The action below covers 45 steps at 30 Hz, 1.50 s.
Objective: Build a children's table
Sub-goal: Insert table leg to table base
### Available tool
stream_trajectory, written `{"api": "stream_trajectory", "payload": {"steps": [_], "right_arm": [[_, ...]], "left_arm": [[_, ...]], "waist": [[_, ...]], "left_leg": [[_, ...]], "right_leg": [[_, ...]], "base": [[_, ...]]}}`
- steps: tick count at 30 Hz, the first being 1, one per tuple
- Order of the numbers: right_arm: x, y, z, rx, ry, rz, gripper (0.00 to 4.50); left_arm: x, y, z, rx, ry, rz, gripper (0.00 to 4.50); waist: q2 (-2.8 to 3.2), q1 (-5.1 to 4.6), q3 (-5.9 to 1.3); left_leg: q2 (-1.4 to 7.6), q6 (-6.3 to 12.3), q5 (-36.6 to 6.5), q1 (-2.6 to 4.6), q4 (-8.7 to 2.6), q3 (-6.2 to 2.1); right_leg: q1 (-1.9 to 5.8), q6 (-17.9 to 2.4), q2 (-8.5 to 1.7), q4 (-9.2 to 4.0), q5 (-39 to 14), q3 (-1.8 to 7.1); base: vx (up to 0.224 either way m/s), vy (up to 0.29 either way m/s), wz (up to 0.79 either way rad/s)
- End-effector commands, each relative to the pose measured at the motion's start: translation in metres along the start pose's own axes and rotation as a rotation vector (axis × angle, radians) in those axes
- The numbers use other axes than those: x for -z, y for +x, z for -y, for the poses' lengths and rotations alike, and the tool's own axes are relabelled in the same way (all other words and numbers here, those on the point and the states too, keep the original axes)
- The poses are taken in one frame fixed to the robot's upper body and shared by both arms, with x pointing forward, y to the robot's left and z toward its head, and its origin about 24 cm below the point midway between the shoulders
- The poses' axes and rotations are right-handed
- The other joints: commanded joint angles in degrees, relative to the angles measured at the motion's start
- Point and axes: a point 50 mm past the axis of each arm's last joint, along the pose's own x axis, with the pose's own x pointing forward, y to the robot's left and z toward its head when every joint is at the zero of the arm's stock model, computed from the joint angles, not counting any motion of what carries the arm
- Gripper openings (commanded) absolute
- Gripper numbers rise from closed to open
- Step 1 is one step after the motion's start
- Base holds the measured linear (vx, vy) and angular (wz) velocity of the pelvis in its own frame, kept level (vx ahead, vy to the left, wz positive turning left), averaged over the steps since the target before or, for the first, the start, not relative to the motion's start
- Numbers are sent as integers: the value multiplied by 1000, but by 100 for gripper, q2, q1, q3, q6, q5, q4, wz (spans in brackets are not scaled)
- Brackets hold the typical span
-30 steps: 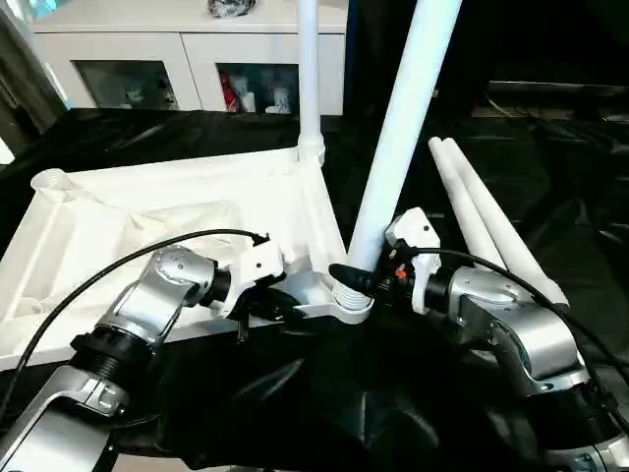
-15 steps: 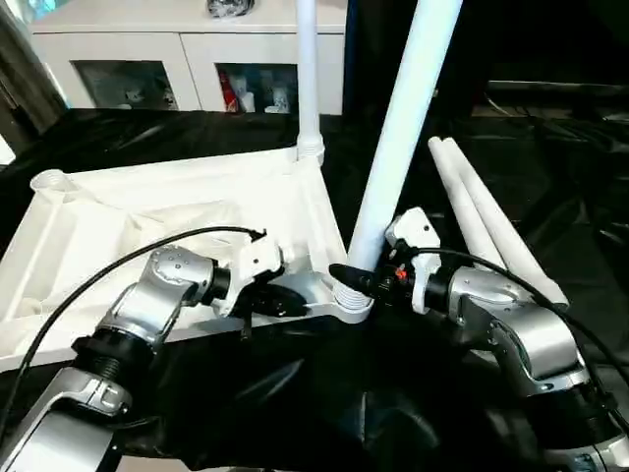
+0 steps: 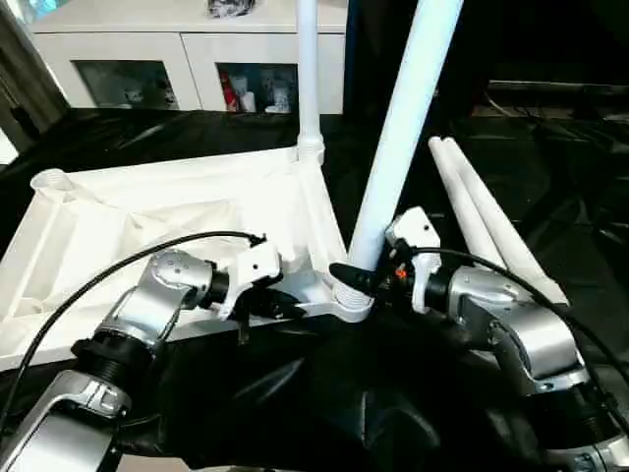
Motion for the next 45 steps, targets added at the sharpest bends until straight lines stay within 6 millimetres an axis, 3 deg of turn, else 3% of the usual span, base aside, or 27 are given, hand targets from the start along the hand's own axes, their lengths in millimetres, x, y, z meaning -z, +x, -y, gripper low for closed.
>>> {"api": "stream_trajectory", "payload": {"steps": [1,9,14,17,19,25,26,27,35,40,45], "right_arm": [[-4,1,2,6,-15,6,189],[-3,5,5,12,-13,0,189],[-1,15,8,-2,-8,-20,189],[2,22,10,-25,-14,-60,189],[3,24,11,-28,-14,-73,189],[9,32,15,-55,4,-153,189],[11,32,15,-62,9,-170,189],[13,33,16,-71,8,-188,189],[15,29,21,-90,6,-249,189],[15,27,19,-107,10,-241,189],[14,28,19,-100,8,-226,189]], "left_arm": [[4,-4,-3,-25,-12,-14,3],[1,-2,-4,-41,-39,26,0],[-4,2,-10,-79,-43,42,0],[-6,3,-11,-76,-36,37,0],[-7,3,-11,-71,-32,33,0],[-7,4,-11,-58,-26,27,0],[-7,4,-11,-57,-26,26,0],[-6,4,-11,-56,-26,26,0],[-5,2,-11,-62,-25,14,0],[-4,2,-11,-68,-24,10,0],[-5,3,-12,-66,-22,12,0]], "waist": [[-13,11,-326],[-11,15,-336],[-15,4,-348],[21,-3,-348],[5,-9,-342],[10,-25,-322],[12,-26,-323],[-23,-30,-307],[-15,-25,-329],[-15,5,-354],[-20,3,-337]], "left_leg": [[333,178,-850,32,-449,-135],[328,167,-822,31,-434,-128],[314,204,-721,28,-416,-125],[311,223,-706,15,-414,-135],[317,235,-727,21,-414,-129],[321,217,-881,24,-431,-132],[324,202,-920,33,-430,-132],[323,189,-966,32,-434,-128],[333,209,-864,38,-428,-129],[336,271,-703,37,-411,-119],[334,226,-834,38,-422,-121]], "right_leg": [[322,-1308,-456,-429,-944,342],[327,-1364,-459,-423,-907,340],[334,-1414,-450,-405,-735,331],[348,-1451,-449,-387,-646,321],[349,-1471,-448,-394,-626,327],[349,-1465,-443,-416,-889,314],[343,-1453,-448,-421,-959,316],[340,-1423,-450,-439,-1073,322],[337,-1415,-449,-423,-1029,329],[343,-1493,-448,-391,-692,325],[338,-1450,-455,-419,-946,327]], "base": [[0,0,0],[0,0,0],[0,0,0],[0,0,0],[0,0,0],[0,0,0],[0,0,0],[0,0,0],[0,0,0],[0,0,0],[0,0,0]]}}
